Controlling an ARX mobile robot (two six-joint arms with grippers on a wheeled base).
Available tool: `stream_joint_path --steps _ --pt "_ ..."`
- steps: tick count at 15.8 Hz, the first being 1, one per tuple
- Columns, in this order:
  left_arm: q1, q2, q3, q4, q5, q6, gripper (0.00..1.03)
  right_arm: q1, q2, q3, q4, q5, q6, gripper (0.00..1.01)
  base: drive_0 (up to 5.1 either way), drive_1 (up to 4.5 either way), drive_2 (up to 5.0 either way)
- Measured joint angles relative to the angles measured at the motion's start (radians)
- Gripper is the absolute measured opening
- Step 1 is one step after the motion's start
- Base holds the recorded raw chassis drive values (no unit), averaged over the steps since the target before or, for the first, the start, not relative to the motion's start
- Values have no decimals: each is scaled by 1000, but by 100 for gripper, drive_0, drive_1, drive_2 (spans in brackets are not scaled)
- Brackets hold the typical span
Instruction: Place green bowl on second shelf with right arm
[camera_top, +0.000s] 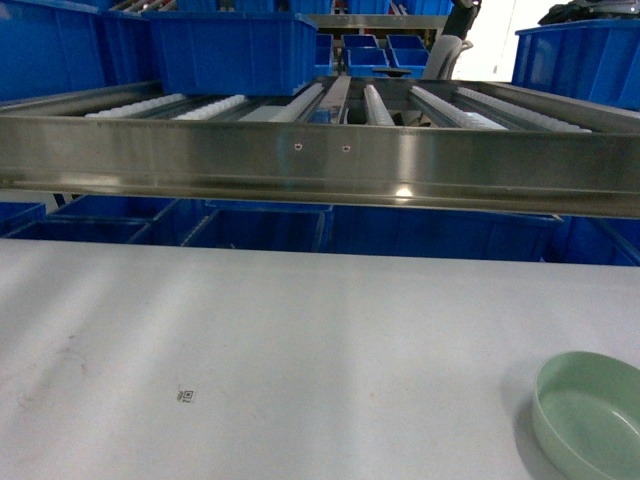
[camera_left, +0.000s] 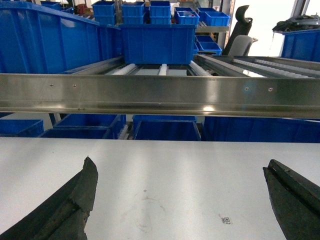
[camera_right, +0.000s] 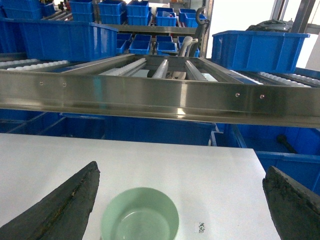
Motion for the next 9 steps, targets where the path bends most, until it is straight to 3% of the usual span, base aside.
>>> stream_joint_path --steps 9 --pt "0 0 0 0 0 0 98 0 0 0 0 0 0 98 0 0 0"
